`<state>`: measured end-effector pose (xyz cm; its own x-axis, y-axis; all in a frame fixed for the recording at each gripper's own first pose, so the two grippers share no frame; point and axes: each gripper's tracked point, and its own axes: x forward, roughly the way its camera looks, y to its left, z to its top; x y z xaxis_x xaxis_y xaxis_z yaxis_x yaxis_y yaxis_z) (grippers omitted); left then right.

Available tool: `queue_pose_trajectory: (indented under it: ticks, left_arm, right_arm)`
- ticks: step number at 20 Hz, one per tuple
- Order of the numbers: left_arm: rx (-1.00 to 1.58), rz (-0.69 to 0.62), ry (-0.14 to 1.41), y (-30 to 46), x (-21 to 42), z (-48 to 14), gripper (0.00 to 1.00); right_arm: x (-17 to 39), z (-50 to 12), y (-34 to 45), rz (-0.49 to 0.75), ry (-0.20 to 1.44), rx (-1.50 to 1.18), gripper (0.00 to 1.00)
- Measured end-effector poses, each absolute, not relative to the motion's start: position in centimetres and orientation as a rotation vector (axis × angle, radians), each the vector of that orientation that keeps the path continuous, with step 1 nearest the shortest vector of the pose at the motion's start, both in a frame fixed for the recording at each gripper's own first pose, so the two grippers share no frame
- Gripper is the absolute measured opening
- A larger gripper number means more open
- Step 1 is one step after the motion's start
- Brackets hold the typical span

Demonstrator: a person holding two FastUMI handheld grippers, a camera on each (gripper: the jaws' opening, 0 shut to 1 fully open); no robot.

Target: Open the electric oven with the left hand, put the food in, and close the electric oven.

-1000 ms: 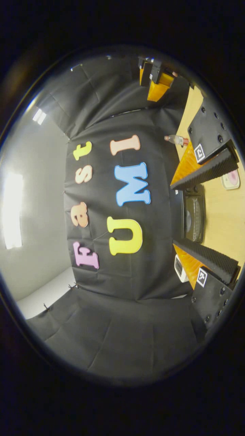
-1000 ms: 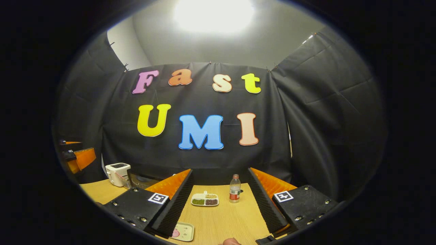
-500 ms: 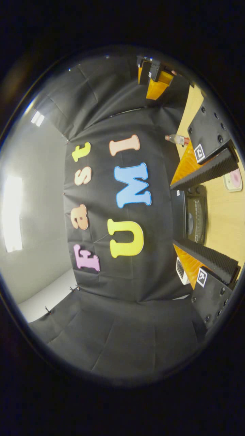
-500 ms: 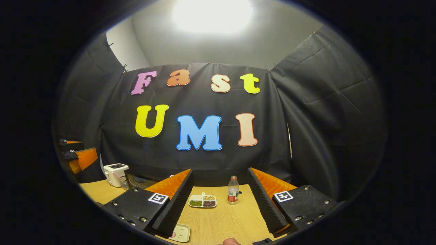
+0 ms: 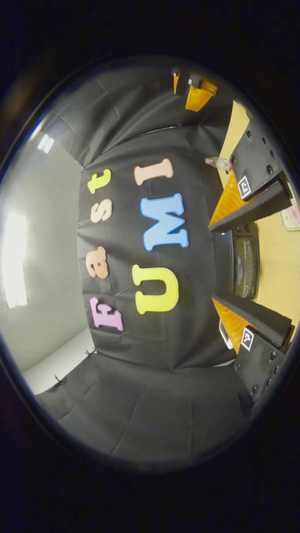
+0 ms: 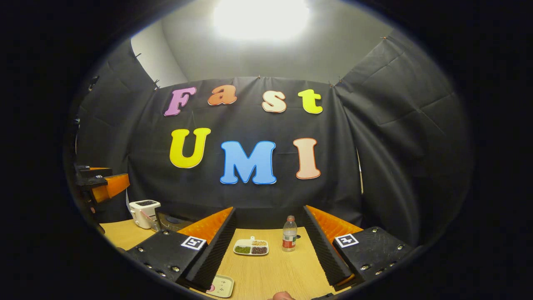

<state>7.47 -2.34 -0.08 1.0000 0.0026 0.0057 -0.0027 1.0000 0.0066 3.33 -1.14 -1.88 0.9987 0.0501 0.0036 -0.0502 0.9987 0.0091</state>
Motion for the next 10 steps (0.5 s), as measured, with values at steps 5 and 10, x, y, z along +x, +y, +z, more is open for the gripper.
queue_pose_trajectory:
  ticks: [5, 10]
  left_arm:
    - [-0.044, -0.011, 0.031, -0.8, 13.3, -2.8, 1.00]
    - [-0.054, -0.039, 0.057, 1.1, 19.6, -5.6, 0.94]
  right_arm:
    - [5.3, -1.3, -0.2, 0.012, -0.019, 0.006, 0.97]
    - [7.6, -1.7, 1.2, -0.042, -0.018, -0.031, 0.97]
